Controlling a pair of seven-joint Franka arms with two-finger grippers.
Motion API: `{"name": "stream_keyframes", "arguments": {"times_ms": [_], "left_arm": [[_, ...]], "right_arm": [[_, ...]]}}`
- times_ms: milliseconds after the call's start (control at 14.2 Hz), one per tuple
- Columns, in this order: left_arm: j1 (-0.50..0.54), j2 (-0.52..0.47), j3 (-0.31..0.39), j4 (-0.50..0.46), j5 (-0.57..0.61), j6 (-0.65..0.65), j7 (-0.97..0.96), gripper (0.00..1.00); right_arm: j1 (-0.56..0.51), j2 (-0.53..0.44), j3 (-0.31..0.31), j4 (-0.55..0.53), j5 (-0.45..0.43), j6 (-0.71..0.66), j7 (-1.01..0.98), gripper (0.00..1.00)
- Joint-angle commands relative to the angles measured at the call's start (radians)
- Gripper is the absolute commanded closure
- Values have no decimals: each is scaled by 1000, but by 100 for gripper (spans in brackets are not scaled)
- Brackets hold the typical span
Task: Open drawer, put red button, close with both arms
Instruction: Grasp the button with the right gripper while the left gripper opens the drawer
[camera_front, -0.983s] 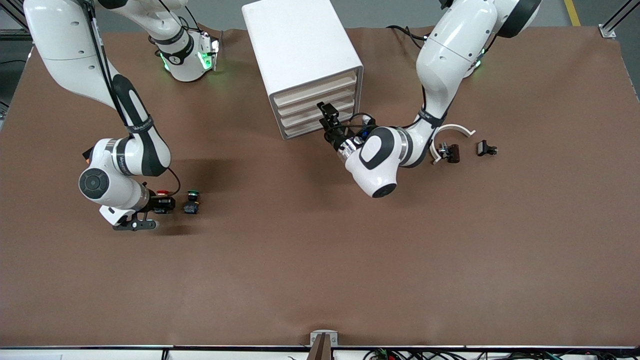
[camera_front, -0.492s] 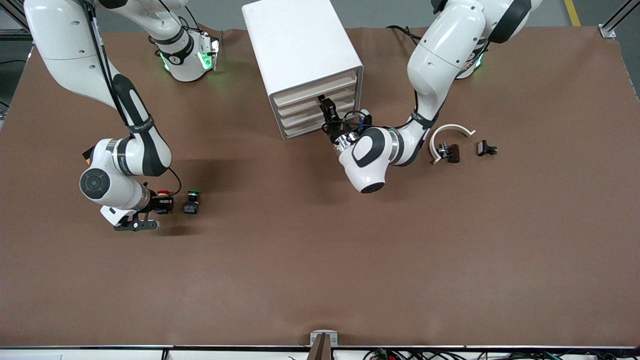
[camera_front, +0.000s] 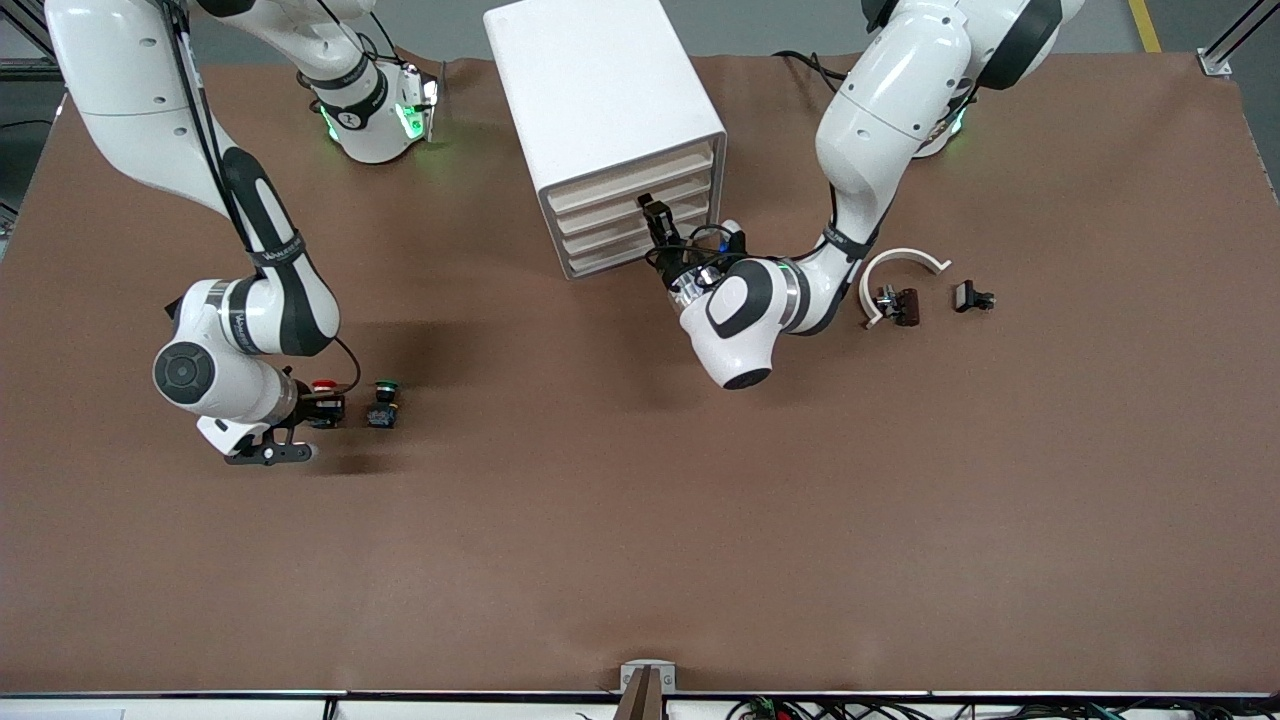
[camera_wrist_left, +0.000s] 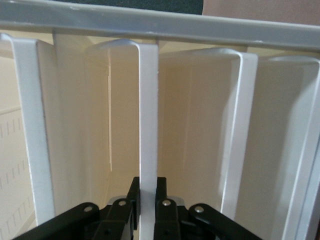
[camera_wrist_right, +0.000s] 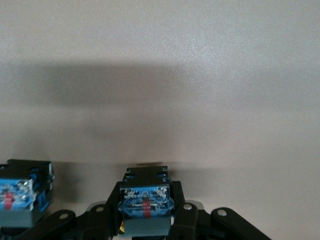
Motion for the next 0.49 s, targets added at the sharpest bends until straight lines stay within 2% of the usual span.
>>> {"name": "stream_keyframes", "arguments": {"times_ms": [0, 211, 421], "left_arm": [[0, 10, 34, 12, 19, -1, -17, 100], [9, 11, 66, 14, 21, 5, 2, 100], [23, 12, 89, 37, 16, 8, 2, 100]], "right_arm": [[11, -61, 0, 20, -2, -104, 7, 88], [31, -125, 0, 26, 0, -191, 24, 88], [74, -191, 0, 92, -2, -390, 132, 88]]}}
